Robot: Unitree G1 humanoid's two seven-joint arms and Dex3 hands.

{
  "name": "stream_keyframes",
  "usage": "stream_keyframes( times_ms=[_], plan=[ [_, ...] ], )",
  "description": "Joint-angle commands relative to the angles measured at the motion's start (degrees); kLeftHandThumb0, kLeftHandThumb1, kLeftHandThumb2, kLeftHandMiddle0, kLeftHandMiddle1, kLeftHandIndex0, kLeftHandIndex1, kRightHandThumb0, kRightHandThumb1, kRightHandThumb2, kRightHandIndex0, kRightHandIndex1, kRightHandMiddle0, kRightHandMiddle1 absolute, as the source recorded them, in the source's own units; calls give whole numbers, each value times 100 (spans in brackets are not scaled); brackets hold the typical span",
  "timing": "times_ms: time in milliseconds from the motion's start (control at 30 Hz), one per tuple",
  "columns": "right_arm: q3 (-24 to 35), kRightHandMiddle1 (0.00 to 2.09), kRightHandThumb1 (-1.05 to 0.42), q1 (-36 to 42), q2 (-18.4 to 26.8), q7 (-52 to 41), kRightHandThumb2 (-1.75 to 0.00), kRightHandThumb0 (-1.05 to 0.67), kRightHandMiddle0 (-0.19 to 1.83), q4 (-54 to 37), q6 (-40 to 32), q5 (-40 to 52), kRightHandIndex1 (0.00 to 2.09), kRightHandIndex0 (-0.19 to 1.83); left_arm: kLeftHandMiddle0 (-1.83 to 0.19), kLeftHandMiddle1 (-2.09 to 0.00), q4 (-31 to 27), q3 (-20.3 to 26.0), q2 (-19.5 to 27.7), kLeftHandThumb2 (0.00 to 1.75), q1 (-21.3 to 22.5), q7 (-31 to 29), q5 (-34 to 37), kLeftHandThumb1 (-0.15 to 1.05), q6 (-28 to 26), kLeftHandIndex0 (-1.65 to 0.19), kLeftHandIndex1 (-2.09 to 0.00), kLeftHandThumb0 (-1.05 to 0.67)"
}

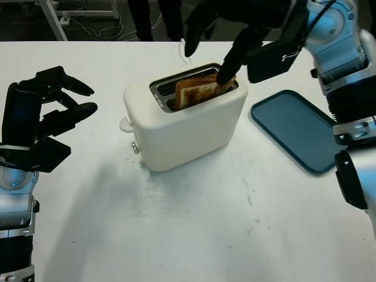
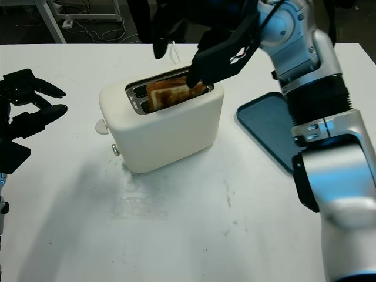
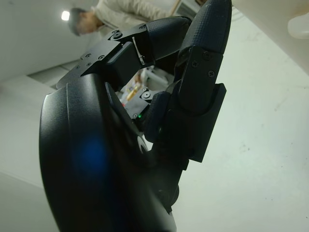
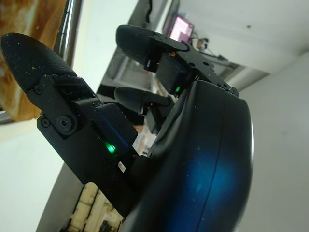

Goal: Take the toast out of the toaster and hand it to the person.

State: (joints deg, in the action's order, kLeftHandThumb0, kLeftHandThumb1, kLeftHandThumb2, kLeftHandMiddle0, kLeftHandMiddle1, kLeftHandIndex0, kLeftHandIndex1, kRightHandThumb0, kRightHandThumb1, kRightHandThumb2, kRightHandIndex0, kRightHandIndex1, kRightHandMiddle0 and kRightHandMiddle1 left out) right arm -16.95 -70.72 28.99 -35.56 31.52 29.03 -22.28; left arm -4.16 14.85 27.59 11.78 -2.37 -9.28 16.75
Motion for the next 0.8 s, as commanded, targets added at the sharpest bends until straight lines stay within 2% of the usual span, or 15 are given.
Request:
stream_keyframes(
  times_ms=[0, 133, 300, 500, 767],
  plan=[
    [-69, 108, -51, 200, -13, 116, -1, -105, 47, -152, 102, -130, 131, 45, -99, -115, 1, 27, -2, 8, -30, 32, -4, 92, 36, -83, -97, -85],
    [-108, 101, -53, 411, 30, 157, -1, -105, 42, -422, 64, -262, 124, 40, -100, -115, 40, 25, 1, 9, -31, 48, -38, 92, 120, -83, -97, -84],
    [-103, 87, -50, 682, -15, 345, 0, -102, 48, -416, 311, -252, 116, 40, -99, -115, 61, 20, -15, 8, -24, 43, -19, 92, 164, -84, -96, -83],
    [-177, 67, -49, 780, 65, 33, 0, -85, 52, -619, 45, -281, 104, 37, -99, -114, 44, 24, -22, 8, -43, 59, -45, 92, 141, -83, -96, -83],
    [-140, 52, -49, 911, 86, 146, -1, -72, 63, -518, 255, -218, 94, 45, -100, -115, 46, 20, -43, 8, -45, 66, -46, 92, 165, -83, -97, -83]
  ],
)
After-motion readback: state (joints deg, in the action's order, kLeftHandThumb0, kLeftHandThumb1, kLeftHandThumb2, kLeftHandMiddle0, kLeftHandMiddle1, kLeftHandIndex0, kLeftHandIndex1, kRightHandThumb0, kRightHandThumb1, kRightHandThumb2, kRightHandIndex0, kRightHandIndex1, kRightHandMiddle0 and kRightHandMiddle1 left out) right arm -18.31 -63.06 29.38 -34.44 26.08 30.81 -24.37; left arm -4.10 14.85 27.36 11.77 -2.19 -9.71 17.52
